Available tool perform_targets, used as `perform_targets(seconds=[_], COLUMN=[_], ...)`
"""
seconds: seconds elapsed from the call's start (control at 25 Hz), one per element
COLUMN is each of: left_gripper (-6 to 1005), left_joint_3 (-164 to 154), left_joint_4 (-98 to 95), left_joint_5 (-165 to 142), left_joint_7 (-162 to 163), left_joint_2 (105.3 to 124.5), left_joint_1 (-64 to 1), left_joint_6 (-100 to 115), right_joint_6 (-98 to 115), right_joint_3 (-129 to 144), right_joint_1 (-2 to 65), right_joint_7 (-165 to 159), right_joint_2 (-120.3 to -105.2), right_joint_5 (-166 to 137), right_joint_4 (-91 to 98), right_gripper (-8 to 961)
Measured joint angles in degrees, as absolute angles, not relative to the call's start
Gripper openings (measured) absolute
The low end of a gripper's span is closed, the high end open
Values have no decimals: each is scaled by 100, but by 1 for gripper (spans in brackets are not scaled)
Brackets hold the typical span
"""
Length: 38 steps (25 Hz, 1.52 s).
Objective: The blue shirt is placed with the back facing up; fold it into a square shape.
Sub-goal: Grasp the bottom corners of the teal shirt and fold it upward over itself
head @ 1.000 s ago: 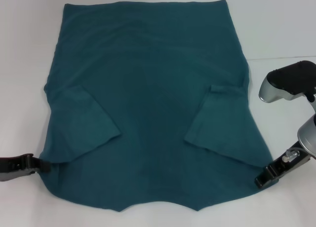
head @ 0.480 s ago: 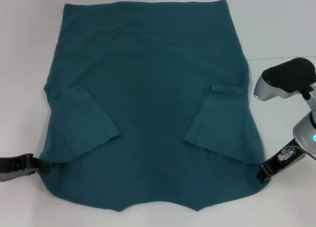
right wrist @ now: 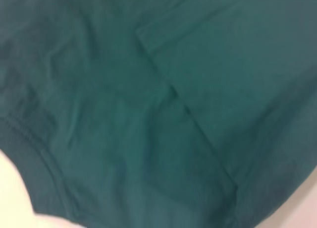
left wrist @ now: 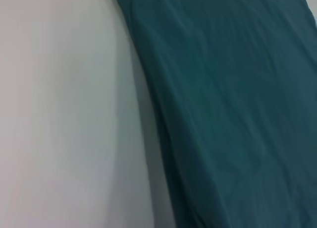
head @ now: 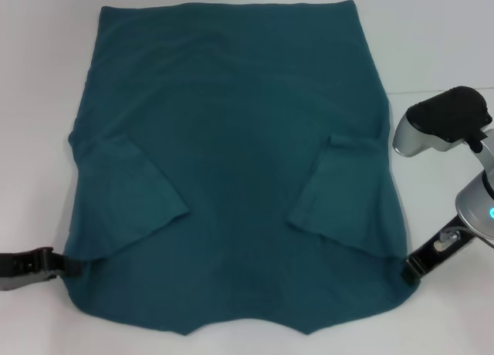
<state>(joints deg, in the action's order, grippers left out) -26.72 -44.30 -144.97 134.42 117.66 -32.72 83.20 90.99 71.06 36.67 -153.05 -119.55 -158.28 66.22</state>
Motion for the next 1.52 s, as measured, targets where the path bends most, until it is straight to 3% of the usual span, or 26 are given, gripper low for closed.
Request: perform_targets(seconds=[0.24,0.48,0.68,0.96,1.52], left_gripper=[27,27,27,27,27], left_joint_3=[-2563,-2354,-2333,-2364,-2637], left_joint_4=[-4550,-4799,-4900,-4927,-4900], left_joint_5=[-14657,-15491,-15770,-15928,-16213], left_joint_7=[13505,13652,13701,13745,13716], left_joint_2=[11653,11621,11691,11822,11909], left_joint_1=[-3234,-3164,-2962,-2678,-2689], left_joint_6=[9007,9912,10495,11344,11816], right_joint_6=[9933,10640,11093,11392,11402], right_joint_3=[7013,7035,7537,8162,8719], right_joint_1=[3865,3903,3813,3663,3563], right_joint_7=[-14645,-14079,-13662,-13533,-13666], right_joint_2=[-11879,-11958,-12018,-11988,-11962], right_joint_5=[-16004,-16047,-15812,-15216,-14697], right_joint_4=[6658,6755,6730,6711,6594], right_gripper=[42,42,42,42,42])
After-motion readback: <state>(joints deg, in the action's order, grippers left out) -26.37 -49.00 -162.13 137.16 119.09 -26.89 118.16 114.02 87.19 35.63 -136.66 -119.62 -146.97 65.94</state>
